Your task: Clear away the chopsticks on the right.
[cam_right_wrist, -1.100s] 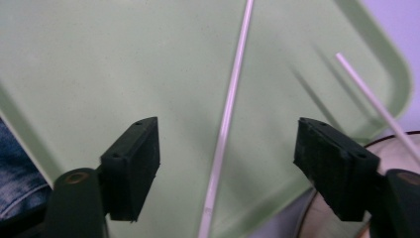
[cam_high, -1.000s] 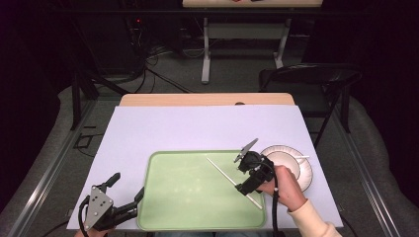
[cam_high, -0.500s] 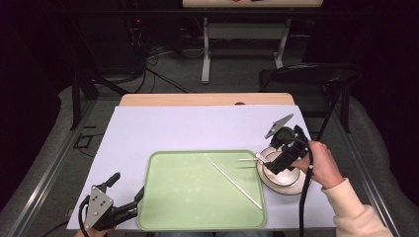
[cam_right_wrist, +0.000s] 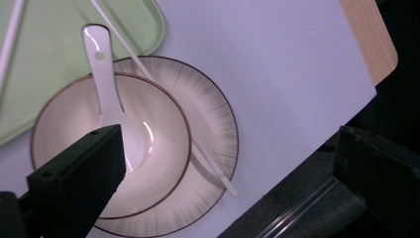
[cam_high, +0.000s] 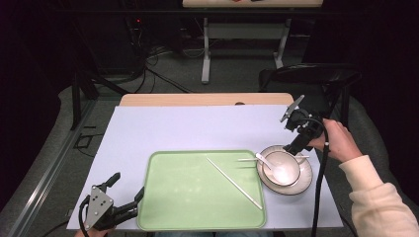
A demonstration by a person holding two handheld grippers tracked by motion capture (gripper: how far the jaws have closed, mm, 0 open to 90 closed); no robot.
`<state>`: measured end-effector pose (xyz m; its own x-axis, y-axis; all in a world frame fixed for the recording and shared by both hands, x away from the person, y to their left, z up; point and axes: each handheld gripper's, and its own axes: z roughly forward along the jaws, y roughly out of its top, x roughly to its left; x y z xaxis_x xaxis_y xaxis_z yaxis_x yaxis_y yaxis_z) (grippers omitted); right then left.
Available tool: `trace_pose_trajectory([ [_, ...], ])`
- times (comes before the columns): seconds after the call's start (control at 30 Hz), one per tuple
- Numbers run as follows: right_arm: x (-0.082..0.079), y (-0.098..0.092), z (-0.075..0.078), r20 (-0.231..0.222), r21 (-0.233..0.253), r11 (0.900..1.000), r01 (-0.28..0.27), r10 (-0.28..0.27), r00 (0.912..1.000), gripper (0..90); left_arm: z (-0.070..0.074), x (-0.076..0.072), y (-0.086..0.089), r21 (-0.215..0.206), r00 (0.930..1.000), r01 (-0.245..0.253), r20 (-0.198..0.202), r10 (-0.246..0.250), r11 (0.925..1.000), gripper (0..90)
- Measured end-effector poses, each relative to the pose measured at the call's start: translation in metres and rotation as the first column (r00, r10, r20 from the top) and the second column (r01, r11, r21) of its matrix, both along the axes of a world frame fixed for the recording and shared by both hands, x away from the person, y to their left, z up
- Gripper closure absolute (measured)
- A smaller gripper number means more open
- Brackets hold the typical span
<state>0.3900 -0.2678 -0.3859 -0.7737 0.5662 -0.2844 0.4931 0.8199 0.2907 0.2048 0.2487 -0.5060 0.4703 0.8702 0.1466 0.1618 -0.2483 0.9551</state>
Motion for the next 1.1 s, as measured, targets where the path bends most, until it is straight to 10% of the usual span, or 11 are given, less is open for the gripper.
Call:
trace_pose_trajectory([
  [0.63, 0.049, -0.025, -0.039, -0.123, -0.117, 0.991, -0.058, 0.044, 0.9915, 0.2, 0.0, 0.0, 0.0, 0.004, 1.0, 0.005, -0.001, -0.005, 1.0, 15.5],
  [1.1, 0.043, -0.033, -0.083, -0.211, -0.179, 0.977, -0.116, 0.077, 0.9744, 48.8, 0.0, 0.0, 0.0, 0.009, 1.0, 0.005, -0.003, -0.005, 1.0, 15.5],
])
